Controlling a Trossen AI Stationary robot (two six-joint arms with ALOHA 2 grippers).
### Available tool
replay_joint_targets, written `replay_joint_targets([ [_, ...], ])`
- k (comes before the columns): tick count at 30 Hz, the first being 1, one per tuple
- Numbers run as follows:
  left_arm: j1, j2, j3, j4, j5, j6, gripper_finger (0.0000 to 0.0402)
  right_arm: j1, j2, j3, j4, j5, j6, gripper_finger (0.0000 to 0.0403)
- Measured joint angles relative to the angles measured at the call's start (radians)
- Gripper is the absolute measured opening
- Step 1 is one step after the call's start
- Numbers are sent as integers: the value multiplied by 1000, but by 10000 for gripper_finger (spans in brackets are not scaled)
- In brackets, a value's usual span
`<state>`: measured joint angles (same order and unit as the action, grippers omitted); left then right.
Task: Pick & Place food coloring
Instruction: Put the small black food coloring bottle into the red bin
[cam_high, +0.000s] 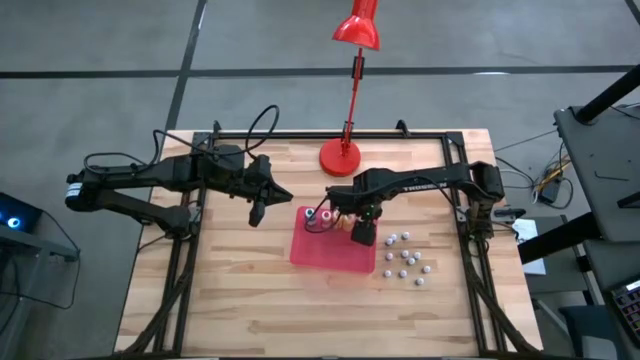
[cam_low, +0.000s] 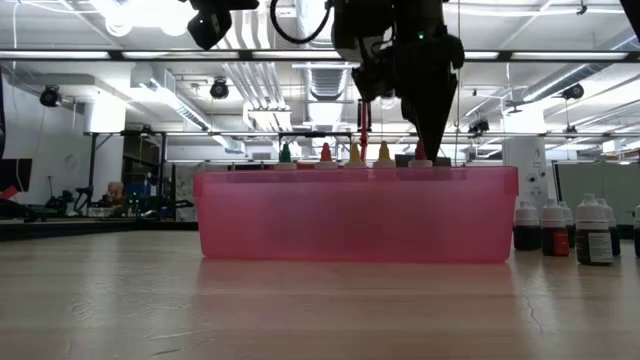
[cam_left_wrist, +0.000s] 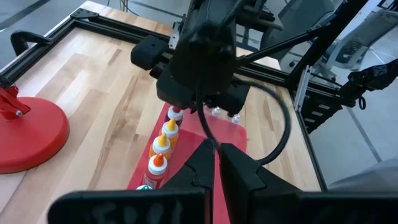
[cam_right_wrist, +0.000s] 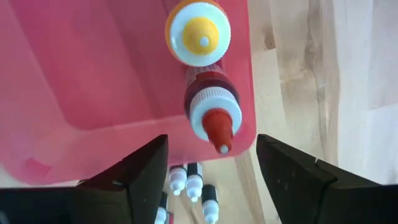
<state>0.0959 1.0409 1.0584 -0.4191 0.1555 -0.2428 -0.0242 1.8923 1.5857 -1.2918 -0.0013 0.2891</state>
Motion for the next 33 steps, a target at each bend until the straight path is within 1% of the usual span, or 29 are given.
replay_joint_targets([
  [5,0,0,0,0,0,0,0,2,0,69,-61,-16,-1,237],
  [9,0,0,0,0,0,0,0,14,-1,127,-78,-79,-1,229],
  [15,0,0,0,0,0,-4,0,62,-34,174,-73,-83,-2,203],
  [20,0,0,0,-1,0,-21,0,95,-65,174,-64,-15,23,153],
  [22,0,0,0,-1,0,-21,0,104,-79,174,-61,6,42,126],
  [29,0,0,0,0,0,-22,0,127,-136,173,-48,31,59,26],
  [30,0,0,0,-1,0,-24,0,129,-142,173,-47,32,59,16],
  [33,0,0,0,-1,1,-39,0,130,-160,173,-44,36,47,11],
])
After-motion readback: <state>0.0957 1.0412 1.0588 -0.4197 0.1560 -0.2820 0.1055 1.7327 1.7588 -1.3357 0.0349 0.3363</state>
